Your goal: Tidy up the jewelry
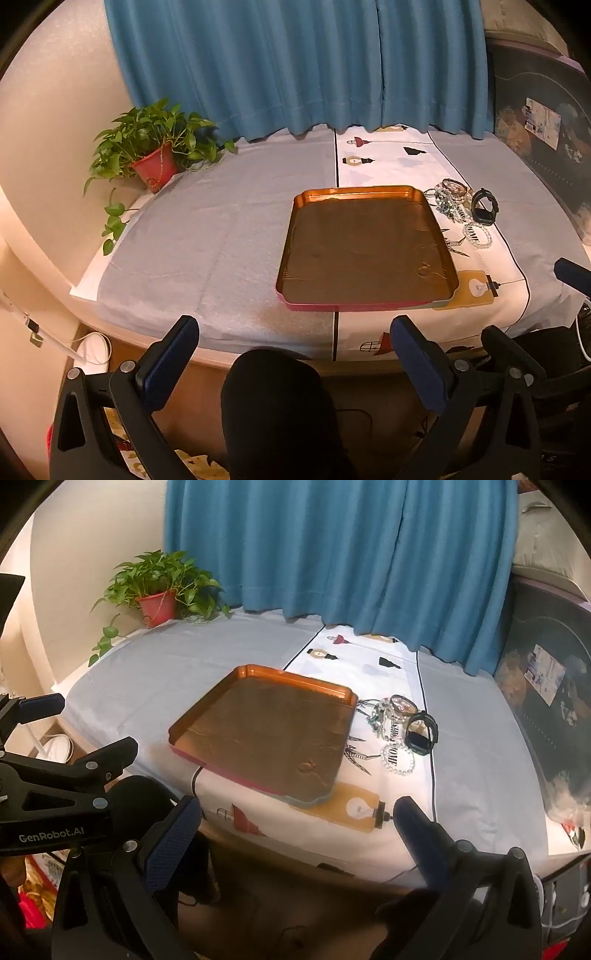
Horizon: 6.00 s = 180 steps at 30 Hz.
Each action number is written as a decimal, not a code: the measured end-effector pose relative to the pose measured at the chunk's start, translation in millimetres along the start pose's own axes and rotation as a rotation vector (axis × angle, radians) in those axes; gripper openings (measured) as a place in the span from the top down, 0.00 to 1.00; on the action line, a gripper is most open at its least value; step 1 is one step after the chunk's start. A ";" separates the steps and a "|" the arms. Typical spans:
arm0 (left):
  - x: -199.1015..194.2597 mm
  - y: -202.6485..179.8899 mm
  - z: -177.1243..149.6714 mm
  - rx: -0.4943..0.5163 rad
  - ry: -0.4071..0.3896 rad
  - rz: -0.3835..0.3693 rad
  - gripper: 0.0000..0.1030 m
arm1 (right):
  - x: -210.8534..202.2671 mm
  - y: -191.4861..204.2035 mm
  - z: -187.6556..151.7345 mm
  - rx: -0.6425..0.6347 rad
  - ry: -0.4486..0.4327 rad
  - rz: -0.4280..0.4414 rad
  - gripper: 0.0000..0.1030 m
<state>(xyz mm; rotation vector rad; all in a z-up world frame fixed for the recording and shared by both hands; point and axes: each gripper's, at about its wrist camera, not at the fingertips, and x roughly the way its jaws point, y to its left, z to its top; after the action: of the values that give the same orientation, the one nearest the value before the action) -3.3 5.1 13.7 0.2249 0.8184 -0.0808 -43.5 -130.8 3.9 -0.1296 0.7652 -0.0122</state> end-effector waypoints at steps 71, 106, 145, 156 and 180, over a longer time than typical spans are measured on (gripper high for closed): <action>-3.9 8.7 -4.5 -0.004 -0.013 0.042 0.00 | -0.9 -4.3 5.1 0.012 0.009 0.002 0.00; 16.6 -11.4 -7.5 -0.017 0.072 -0.079 0.00 | 19.4 -68.0 -3.9 0.156 0.046 -0.114 0.00; 166.6 -216.2 146.8 0.273 0.305 -0.161 0.00 | 202.6 -277.9 14.8 0.484 -0.092 -0.026 0.85; 198.8 -293.2 131.2 0.333 0.480 -0.311 0.01 | 177.8 -334.8 -9.8 0.580 -0.135 -0.069 0.85; 182.1 -292.1 142.9 0.225 0.427 -0.342 1.00 | 173.0 -363.0 -25.2 0.660 -0.148 -0.081 0.85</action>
<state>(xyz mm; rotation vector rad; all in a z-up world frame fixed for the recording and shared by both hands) 176.8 -309.2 -73.9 0.3182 1.2701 -0.4603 77.1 -503.8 -89.4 0.4621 0.5751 -0.3258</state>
